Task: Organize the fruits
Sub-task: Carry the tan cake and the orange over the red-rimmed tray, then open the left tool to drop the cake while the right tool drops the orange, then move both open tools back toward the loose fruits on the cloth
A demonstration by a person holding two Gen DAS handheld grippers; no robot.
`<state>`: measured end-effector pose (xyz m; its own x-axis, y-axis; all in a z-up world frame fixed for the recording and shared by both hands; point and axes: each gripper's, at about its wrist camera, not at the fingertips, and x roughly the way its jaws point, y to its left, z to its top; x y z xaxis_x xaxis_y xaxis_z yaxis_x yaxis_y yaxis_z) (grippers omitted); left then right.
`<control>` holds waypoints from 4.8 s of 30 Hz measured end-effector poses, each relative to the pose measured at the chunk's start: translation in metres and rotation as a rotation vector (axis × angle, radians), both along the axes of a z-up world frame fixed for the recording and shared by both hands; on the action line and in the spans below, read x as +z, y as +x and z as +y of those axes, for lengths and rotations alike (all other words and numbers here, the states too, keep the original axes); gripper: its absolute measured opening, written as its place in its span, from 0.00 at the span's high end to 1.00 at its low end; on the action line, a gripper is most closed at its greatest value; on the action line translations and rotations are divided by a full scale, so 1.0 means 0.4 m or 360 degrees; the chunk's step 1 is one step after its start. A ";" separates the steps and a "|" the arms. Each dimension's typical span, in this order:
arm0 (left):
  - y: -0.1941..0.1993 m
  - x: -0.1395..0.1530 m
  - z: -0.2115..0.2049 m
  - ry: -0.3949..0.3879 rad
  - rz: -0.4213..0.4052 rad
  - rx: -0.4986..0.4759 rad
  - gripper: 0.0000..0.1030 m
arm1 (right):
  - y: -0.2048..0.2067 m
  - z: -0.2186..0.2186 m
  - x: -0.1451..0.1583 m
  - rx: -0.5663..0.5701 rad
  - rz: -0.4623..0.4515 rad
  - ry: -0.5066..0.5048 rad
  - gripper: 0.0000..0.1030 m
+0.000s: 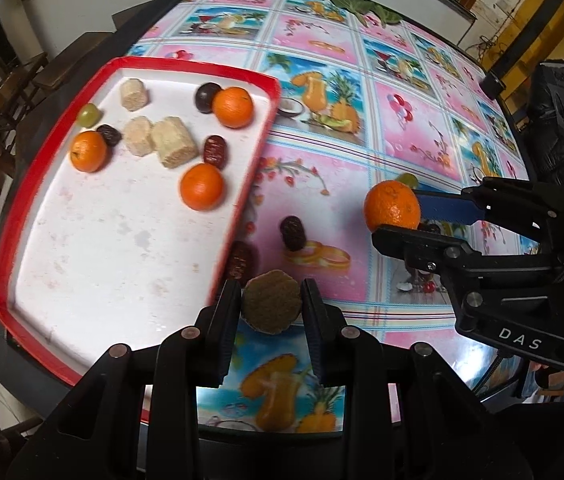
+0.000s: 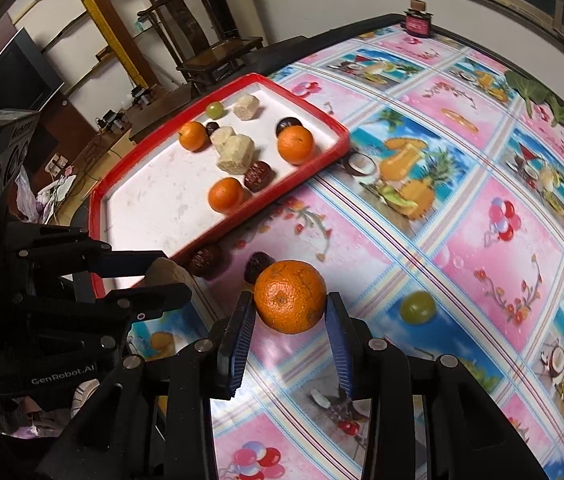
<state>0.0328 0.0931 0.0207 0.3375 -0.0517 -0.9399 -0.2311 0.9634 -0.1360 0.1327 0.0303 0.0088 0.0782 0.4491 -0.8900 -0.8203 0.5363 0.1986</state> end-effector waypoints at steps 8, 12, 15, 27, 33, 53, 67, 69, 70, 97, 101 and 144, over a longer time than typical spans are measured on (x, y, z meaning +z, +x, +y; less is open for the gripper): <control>-0.021 0.004 0.062 0.0009 -0.0003 0.0081 0.72 | -0.016 0.059 0.013 0.0073 -0.0010 0.0017 0.64; -0.032 0.003 0.101 -0.0001 -0.0005 0.0133 0.72 | -0.022 0.085 0.015 0.0098 -0.0008 0.0027 0.64; -0.040 0.002 0.136 -0.0013 -0.0007 0.0177 0.72 | -0.024 0.109 0.016 0.0113 -0.0001 0.0033 0.65; -0.046 -0.028 0.275 0.0002 0.0018 0.0310 0.72 | -0.042 0.206 -0.004 0.0191 0.0029 0.0025 0.65; -0.032 -0.049 0.318 0.0008 0.0031 0.0336 0.72 | -0.055 0.248 -0.019 0.0221 0.0046 0.0015 0.65; 0.030 -0.098 0.417 -0.0024 0.0023 0.0382 0.72 | -0.067 0.381 -0.086 0.0278 0.0069 -0.0064 0.65; 0.042 -0.110 0.434 -0.0037 -0.0008 0.0398 0.72 | -0.078 0.398 -0.105 0.0300 0.0057 -0.0111 0.63; 0.040 -0.108 0.435 -0.0031 -0.0005 0.0396 0.72 | -0.076 0.399 -0.105 0.0309 0.0077 -0.0101 0.63; 0.039 -0.107 0.433 -0.0027 -0.0002 0.0394 0.72 | -0.076 0.398 -0.106 0.0309 0.0076 -0.0102 0.63; -0.032 -0.038 0.348 0.0055 -0.0038 0.0411 0.30 | -0.078 0.261 -0.010 0.0277 0.0073 0.0060 0.32; -0.041 -0.027 0.311 0.0071 -0.0036 0.0369 0.30 | -0.072 0.219 0.000 0.0234 0.0069 0.0064 0.26; -0.047 -0.076 -0.013 -0.0233 -0.0051 0.0126 0.29 | 0.067 -0.185 -0.032 -0.0135 0.0070 -0.0051 0.24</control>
<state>0.0141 0.0879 -0.0098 0.3756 -0.1591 -0.9130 -0.2991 0.9116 -0.2819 0.1593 -0.0439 -0.0039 0.0752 0.4137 -0.9073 -0.7627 0.6099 0.2149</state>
